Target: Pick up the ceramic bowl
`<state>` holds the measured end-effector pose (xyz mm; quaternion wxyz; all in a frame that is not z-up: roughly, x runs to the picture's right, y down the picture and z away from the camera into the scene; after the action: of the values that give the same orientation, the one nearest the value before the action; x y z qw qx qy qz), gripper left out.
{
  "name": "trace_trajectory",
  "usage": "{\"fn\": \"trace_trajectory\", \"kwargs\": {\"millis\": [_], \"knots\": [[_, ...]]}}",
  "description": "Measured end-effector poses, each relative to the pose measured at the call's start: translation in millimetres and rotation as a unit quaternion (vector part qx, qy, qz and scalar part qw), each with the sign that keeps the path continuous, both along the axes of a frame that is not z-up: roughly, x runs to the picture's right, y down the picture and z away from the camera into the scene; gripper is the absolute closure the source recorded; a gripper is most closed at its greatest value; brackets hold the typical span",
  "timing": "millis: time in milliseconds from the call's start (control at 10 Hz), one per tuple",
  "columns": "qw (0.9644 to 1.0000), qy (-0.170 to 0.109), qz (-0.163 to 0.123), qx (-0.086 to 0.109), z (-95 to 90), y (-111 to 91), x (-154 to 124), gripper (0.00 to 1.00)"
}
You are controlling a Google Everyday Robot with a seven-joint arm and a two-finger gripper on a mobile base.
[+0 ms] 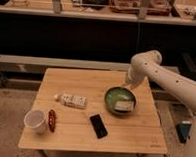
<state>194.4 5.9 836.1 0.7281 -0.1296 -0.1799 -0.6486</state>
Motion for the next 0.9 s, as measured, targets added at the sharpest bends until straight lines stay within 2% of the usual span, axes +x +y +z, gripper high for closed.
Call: {"fn": "trace_trajectory", "kwargs": {"millis": [200,300,500,600,900], "knots": [[1.0000,0.002,-0.001,-0.001,0.6,2,2,0.55],[1.0000,0.004,-0.002,-0.008,6.6,6,4,0.55],[0.9993,0.016,-0.005,-0.032,18.7,22,24,0.55],[0.9987,0.021,0.003,-0.046,21.4,31,40,0.55],[0.9973,0.013,0.029,-0.065,22.1,42,61,0.55]]}}
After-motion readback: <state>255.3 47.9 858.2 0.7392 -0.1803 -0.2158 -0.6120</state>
